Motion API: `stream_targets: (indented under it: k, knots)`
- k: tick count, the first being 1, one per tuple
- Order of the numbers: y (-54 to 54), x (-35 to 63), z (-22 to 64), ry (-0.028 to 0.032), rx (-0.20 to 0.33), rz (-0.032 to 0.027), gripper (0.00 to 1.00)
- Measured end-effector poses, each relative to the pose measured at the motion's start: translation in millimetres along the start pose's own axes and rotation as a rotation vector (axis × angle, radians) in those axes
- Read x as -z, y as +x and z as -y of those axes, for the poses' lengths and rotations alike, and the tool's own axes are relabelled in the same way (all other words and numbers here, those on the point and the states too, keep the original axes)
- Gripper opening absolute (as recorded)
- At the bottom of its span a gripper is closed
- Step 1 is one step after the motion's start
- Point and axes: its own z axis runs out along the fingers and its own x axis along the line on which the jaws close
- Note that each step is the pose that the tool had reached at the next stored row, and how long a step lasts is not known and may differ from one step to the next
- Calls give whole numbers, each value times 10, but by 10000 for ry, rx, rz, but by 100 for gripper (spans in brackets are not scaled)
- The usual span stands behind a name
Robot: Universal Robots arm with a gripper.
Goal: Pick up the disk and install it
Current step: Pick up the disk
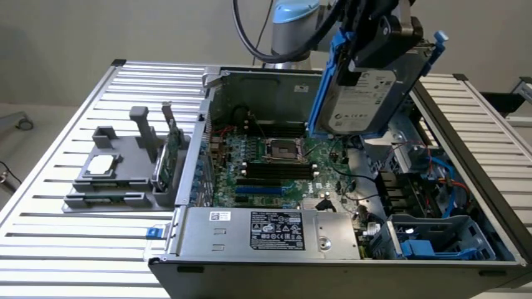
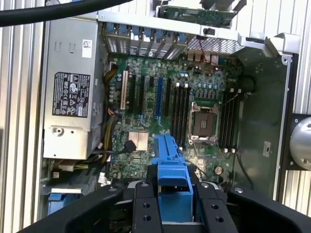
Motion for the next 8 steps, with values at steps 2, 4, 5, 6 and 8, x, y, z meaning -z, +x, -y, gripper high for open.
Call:
stream_targets:
  k: [2,4,5,6,8]
  knots:
    - [47,9,44,0,0,2,33]
    - [94,18,89,0,1,4,33]
    - [119,23,112,0,1,5,33]
    - [143,28,134,0,1,5,33]
    - [190,37,177,0,1,7,33]
